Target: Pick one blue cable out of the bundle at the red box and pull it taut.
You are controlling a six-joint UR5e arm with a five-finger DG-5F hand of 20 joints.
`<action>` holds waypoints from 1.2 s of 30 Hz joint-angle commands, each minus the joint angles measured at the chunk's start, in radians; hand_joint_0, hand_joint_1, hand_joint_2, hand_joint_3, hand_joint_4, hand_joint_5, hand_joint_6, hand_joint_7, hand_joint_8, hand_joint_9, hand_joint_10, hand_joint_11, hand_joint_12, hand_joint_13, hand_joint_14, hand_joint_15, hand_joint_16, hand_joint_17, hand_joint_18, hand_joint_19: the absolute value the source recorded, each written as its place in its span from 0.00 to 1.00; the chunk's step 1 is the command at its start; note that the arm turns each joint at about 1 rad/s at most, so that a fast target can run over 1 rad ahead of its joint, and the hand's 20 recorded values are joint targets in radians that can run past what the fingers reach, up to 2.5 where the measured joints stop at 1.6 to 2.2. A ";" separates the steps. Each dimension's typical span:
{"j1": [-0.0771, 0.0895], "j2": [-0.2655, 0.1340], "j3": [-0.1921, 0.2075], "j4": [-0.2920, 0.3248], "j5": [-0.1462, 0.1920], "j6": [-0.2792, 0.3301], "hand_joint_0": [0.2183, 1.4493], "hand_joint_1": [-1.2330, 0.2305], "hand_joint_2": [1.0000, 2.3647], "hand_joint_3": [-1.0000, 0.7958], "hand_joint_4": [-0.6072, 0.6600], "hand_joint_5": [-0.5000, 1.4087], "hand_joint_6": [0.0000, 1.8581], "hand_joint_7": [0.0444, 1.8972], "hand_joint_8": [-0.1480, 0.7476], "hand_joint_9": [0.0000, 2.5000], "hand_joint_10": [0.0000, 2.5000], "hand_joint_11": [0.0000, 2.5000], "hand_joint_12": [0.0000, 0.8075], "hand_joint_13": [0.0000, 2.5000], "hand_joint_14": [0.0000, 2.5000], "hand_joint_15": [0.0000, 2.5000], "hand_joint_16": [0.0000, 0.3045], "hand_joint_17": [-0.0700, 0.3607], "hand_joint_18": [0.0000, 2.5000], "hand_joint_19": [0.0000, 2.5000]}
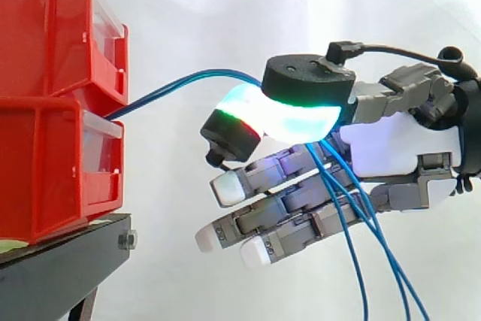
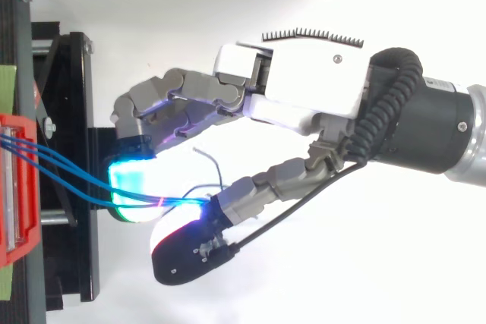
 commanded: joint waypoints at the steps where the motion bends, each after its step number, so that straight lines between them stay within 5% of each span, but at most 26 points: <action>1: 0.000 0.000 0.000 0.000 -0.002 0.000 0.41 0.15 0.00 0.31 0.39 0.17 0.42 0.64 0.47 0.23 0.01 0.28 0.51 0.08 0.00 0.00 0.20 0.48 0.16 0.07; 7: 0.000 0.000 0.000 0.000 -0.002 0.000 0.21 0.27 0.00 0.28 0.44 0.18 0.41 0.61 0.52 0.25 0.01 0.29 0.56 0.09 0.00 0.01 0.23 0.52 0.16 0.11; 14: 0.000 0.000 0.000 0.000 -0.002 0.000 0.22 0.37 0.00 0.28 0.44 0.19 0.39 0.65 0.54 0.30 0.01 0.30 0.58 0.13 0.00 0.03 0.23 0.52 0.19 0.13; 36: 0.000 0.000 0.000 0.000 0.001 0.000 0.36 0.20 0.02 0.45 0.35 0.17 0.45 0.70 0.52 0.30 0.01 0.32 0.54 0.16 0.00 0.03 0.20 0.49 0.23 0.12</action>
